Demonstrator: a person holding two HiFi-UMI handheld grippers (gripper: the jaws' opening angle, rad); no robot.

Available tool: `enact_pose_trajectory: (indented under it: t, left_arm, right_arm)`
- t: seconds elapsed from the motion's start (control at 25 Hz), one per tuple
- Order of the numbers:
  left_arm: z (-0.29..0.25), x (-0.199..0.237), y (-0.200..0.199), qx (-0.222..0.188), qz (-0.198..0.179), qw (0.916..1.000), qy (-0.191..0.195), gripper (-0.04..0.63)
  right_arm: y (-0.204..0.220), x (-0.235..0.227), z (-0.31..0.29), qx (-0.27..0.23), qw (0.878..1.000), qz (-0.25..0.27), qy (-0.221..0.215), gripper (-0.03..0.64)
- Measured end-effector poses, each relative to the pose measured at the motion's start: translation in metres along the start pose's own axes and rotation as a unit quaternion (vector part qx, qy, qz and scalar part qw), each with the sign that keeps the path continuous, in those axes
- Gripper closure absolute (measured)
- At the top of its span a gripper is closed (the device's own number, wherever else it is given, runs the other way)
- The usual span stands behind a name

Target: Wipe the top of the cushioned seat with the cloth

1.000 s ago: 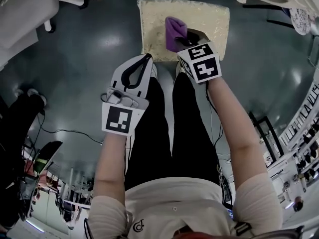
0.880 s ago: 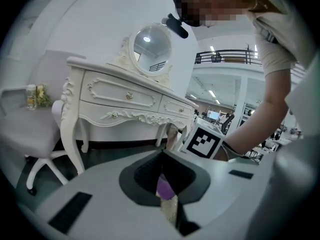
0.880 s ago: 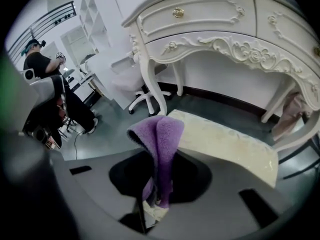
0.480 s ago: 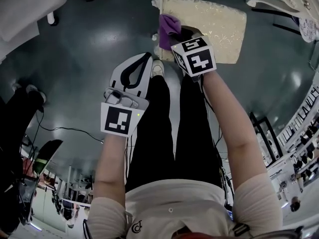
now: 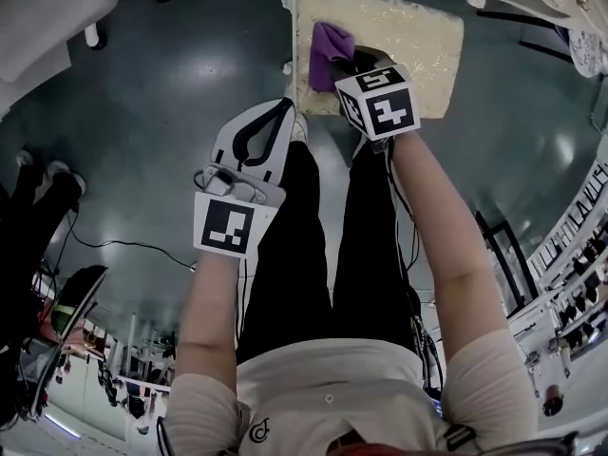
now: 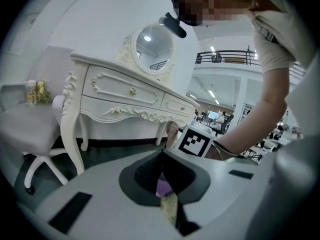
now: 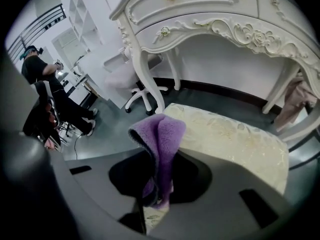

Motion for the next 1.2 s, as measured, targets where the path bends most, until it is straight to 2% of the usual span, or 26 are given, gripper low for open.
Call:
enact_pose_trajectory:
  t: [0.2,0.36,0.52,0.6,0.72,0.88,1.08,1.2]
  left_arm:
    - [-0.017,-0.016,0.001,0.002,-0.005,1.0000,-0.007,0.581]
    - [-0.032,-0.039,0.001,0.001,0.005,0.9998,-0.017,0.581]
    - [-0.047,-0.070,0.001,0.005,0.007,0.9999,-0.008,0.581]
    - [-0.056,-0.082,0.002,0.012,-0.006,0.9999,-0.001,0.581]
    - [-0.065,-0.090,0.005,0.026,-0.047,0.9986,-0.004,0.581]
    - [-0.077,-0.094,0.003,0.017,-0.024,0.9991,-0.029,0.581]
    - [-0.097,-0.114,0.001,0.018,-0.039,0.9989,-0.020,0.581]
    - [-0.108,-0.127,-0.002,0.012,-0.034,0.9992,-0.019,0.581]
  right_arm:
    - [0.009,-0.018,0.008,-0.006,1.000,-0.007,-0.007,0.531]
    - [0.016,-0.037,0.017,-0.005,1.000,-0.004,-0.014,0.531]
    - [0.027,-0.055,0.027,0.000,1.000,0.006,-0.021,0.531]
    - [0.030,-0.066,0.032,0.001,1.000,0.008,-0.026,0.529]
    - [0.037,-0.082,0.040,0.006,0.999,0.013,-0.028,0.529]
    - [0.046,-0.101,0.051,0.015,0.999,0.016,-0.030,0.528]
    - [0.057,-0.126,0.065,0.012,1.000,0.002,-0.029,0.528]
    - [0.067,-0.144,0.077,0.013,1.000,-0.013,-0.018,0.528]
Point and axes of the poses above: the fingertips, and each gripper's own axes: z backward along the fingers, x to its left, y out of its underside, the point moved 2 cm from there along z, backward along the fingers, and after that the axes turned 6 degrees about -y, right-handed, at the moved point
